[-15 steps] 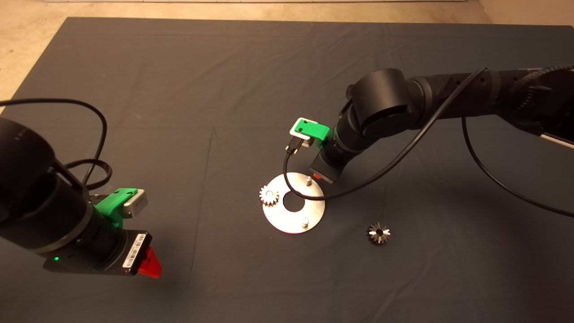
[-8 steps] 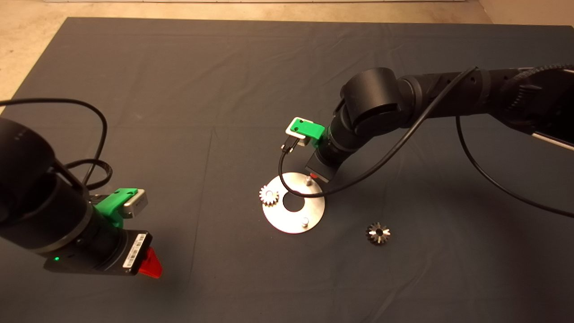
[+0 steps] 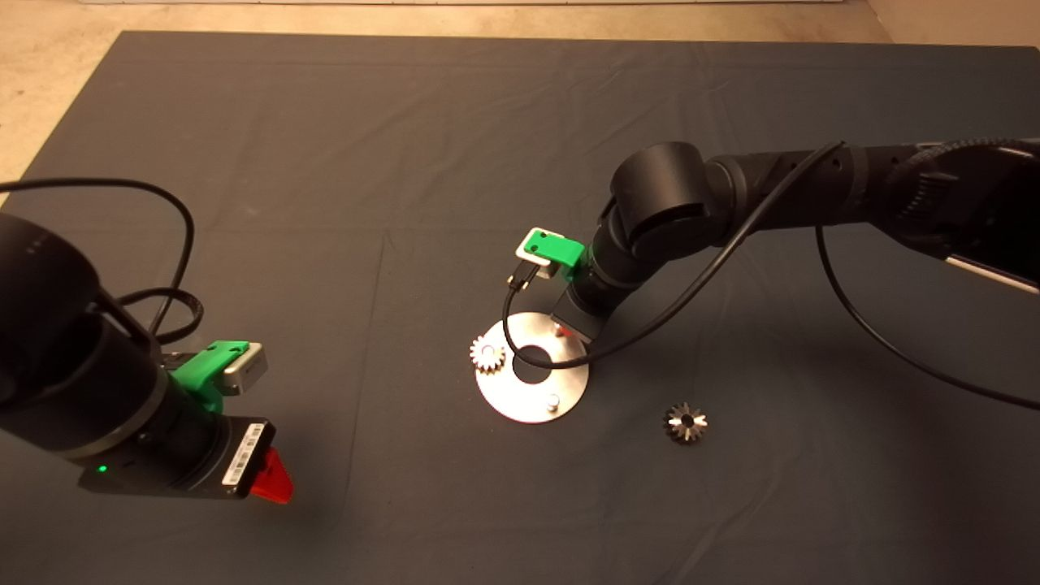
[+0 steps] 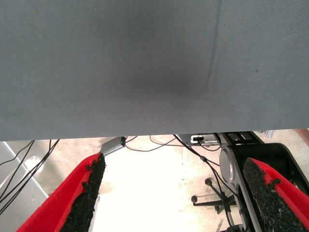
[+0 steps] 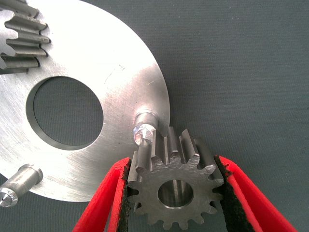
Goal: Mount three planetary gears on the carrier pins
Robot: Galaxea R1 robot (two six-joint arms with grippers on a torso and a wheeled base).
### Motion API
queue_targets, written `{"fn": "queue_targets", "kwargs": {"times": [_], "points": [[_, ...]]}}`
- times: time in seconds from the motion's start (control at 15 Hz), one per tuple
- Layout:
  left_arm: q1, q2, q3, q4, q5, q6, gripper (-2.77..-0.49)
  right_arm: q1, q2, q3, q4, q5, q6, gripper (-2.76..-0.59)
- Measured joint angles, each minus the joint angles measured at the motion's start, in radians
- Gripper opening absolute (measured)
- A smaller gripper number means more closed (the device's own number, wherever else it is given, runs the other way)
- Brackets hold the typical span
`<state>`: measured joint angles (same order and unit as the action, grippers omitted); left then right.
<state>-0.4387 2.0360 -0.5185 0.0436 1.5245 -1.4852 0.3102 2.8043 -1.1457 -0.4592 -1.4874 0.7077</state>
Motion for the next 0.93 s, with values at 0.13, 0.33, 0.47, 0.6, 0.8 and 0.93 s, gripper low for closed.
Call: {"fn": "queue_targets", "kwargs": {"times": [0.13,0.33,0.47,0.6,0.8,0.93], "points": [[0.000,0.000,0.000,0.000,0.000,0.000,-1.22,0.000,0.000,0.000,0.000,0.001,0.000,-2.28],[0.000,0.000,0.000,0.000,0.000,0.000,-1.22,0.000,0.000,0.000,0.000,0.004,0.000,-2.29],[0.000,0.000,0.000,0.000,0.000,0.000,-1.22,0.000,0.002,0.000,0.000,0.006,0.000,-2.28],[0.000,0.000,0.000,0.000,0.000,0.000,-1.22,0.000,0.005,0.000,0.000,0.010,0.000,-2.29],[0.000,0.000,0.003,0.000,0.000,0.000,-1.22,0.000,0.011,-0.003,0.000,0.015,0.000,-2.29],[0.000,0.000,0.004,-0.001,0.000,0.000,-1.22,0.000,0.024,-0.009,0.000,0.020,0.000,-2.29]]}}
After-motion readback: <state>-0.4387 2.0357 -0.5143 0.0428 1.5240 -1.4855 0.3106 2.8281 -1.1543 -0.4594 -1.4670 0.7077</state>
